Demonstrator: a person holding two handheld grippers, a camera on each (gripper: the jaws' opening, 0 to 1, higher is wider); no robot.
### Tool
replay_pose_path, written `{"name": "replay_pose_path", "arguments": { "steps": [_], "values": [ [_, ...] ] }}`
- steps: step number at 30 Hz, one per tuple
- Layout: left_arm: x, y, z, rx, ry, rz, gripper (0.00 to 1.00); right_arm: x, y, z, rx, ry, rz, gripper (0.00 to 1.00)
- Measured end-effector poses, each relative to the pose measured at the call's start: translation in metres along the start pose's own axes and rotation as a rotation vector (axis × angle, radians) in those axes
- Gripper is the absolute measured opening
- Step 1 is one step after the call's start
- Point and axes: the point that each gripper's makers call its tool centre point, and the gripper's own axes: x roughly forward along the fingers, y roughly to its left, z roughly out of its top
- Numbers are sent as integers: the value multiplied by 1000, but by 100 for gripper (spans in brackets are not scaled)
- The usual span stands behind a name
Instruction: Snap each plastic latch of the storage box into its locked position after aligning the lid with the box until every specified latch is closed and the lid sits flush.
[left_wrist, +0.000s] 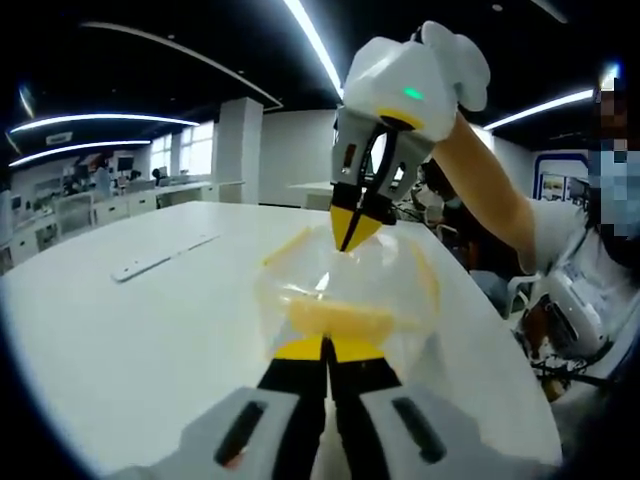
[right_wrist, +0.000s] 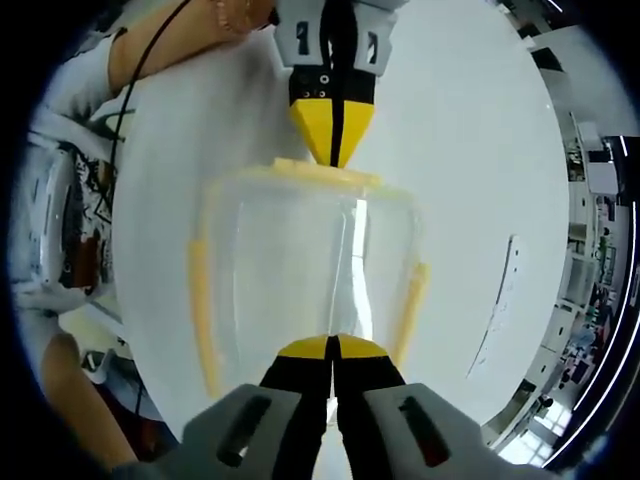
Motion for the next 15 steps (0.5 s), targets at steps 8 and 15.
{"name": "replay_pose_path", "arguments": {
  "steps": [8,15],
  "values": [
    [0,-1,0,0,-1,0,0,0,0,0,0,-3,-3,0],
    [0,0,0,-1,-2,0,0,0,0,0,1,-8,-6,0]
  ]
}}
